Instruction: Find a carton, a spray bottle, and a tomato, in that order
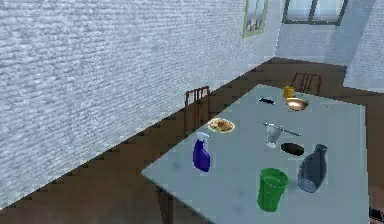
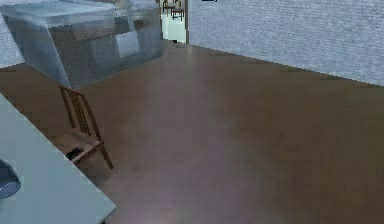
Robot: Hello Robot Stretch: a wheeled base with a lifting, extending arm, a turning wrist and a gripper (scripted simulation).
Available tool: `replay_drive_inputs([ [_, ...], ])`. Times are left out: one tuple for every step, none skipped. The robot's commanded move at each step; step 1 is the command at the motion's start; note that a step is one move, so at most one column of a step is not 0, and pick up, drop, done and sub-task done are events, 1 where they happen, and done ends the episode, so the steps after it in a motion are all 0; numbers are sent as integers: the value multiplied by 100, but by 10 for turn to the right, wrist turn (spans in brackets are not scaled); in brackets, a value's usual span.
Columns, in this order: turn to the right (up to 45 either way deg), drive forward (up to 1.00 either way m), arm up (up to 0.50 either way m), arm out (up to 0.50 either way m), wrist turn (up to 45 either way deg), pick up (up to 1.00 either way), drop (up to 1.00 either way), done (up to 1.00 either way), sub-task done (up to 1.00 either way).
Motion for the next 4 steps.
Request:
replay_drive_inputs([
  [0,0,0,0,0,0,0,0,100],
  [450,0,0,0,0,0,0,0,0],
  [450,0,0,0,0,0,0,0,0],
  [450,0,0,0,0,0,0,0,0],
])
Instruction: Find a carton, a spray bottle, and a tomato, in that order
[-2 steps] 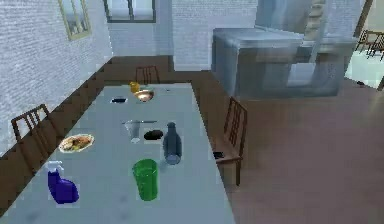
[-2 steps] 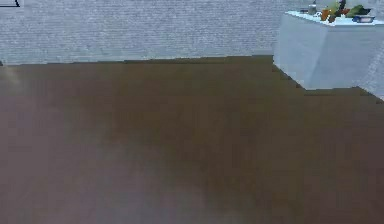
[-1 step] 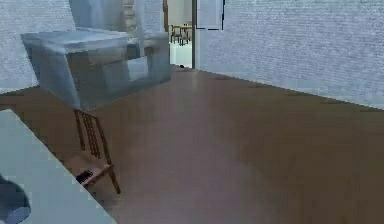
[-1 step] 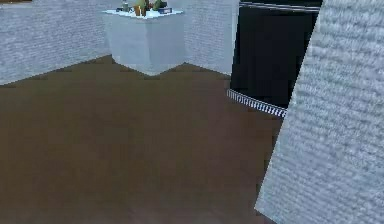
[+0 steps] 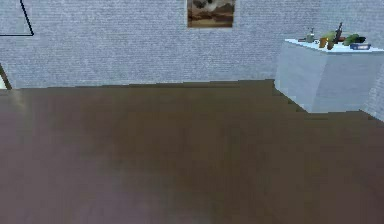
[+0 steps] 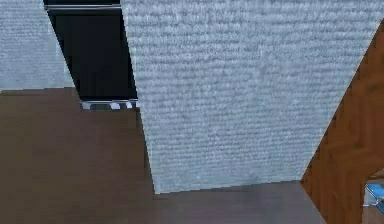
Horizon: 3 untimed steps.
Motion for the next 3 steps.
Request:
replay_drive_inputs([
  [150,0,0,0,0,0,0,0,0],
  [0,100,0,0,0,0,0,0,0],
  [30,0,0,0,0,0,0,0,0],
])
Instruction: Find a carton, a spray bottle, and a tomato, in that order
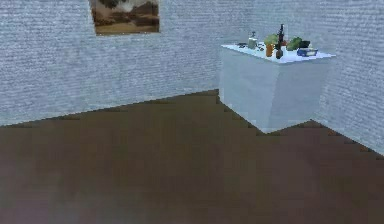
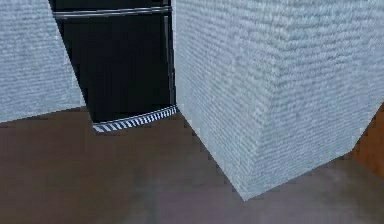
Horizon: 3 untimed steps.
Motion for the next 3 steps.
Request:
replay_drive_inputs([
  [0,100,0,0,0,0,0,0,0],
  [0,100,0,0,0,0,0,0,0],
  [0,100,0,0,0,0,0,0,0],
])
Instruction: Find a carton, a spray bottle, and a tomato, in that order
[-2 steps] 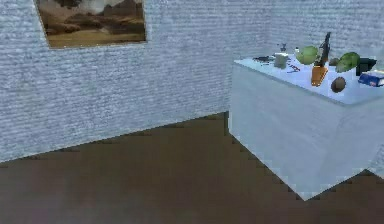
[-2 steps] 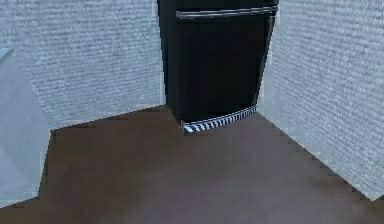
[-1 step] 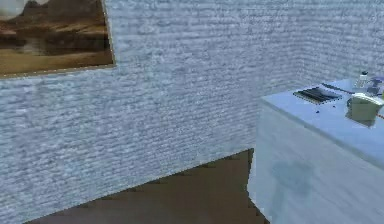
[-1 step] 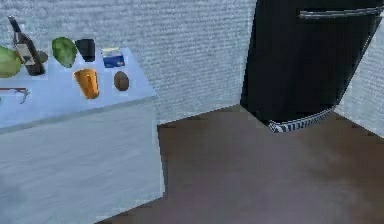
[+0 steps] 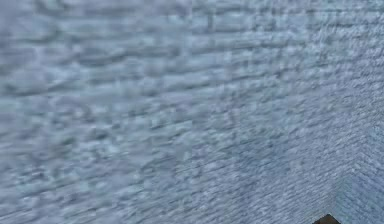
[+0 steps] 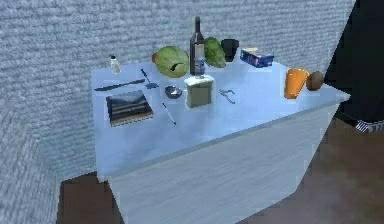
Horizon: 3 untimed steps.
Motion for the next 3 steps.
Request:
replay_drive_inputs([
  [90,0,0,0,0,0,0,0,0],
  [0,5,0,0,0,0,0,0,0],
  [270,0,0,0,0,0,0,0,0],
])
